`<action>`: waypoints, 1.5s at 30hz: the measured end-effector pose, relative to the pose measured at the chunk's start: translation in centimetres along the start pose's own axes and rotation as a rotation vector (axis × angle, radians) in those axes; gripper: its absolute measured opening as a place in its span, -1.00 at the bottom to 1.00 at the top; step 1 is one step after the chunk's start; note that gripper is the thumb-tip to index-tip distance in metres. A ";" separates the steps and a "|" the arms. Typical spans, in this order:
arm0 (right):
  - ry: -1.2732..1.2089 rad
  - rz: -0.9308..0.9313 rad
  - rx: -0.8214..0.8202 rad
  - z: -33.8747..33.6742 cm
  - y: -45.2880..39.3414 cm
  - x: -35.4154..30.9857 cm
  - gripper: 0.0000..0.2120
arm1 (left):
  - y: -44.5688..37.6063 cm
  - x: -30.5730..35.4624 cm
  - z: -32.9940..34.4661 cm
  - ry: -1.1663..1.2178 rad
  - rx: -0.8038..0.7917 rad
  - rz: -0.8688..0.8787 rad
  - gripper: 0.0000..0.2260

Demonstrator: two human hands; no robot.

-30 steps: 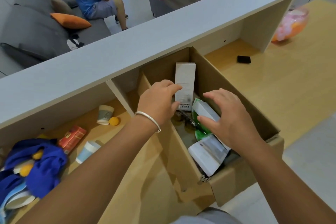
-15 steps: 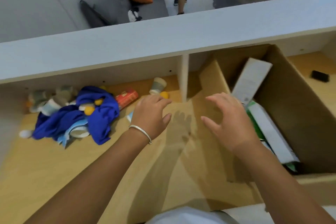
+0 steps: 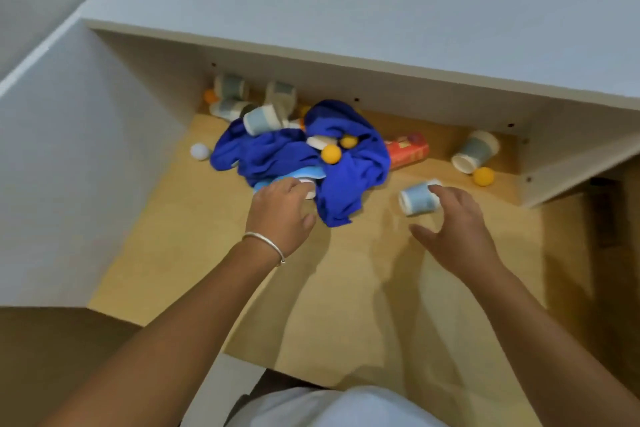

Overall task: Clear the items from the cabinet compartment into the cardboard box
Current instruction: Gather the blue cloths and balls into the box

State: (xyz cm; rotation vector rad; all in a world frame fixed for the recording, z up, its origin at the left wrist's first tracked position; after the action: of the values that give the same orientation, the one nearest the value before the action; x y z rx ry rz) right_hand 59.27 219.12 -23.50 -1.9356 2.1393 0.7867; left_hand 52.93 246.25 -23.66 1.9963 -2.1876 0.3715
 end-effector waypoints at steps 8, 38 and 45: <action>-0.005 -0.057 -0.025 7.3 -3.5 -8.3 -0.23 | 0.0 -11.5 -0.1 0.057 0.048 -0.144 -0.45; 0.431 0.144 0.028 11.0 -13.9 -16.7 -0.48 | -5.2 -16.1 1.2 0.246 0.107 0.011 -0.56; 0.468 0.191 0.068 11.5 -14.8 -16.4 -0.44 | -4.0 -25.5 0.1 0.096 0.120 -0.395 -0.60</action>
State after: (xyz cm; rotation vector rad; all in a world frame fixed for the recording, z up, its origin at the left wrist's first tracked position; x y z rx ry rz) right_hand 73.34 238.58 -30.02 -2.0598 2.6031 0.2930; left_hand 59.40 270.22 -30.62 2.3526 -1.6963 0.5369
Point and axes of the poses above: each hand's wrist, its own y-axis away from the middle knuckle, its own z-axis out of the palm, x = y × z, the point moved 2 cm from there along -y, towards the middle knuckle, and after that the axes turned 15 degrees about z, right-handed, at the moved point
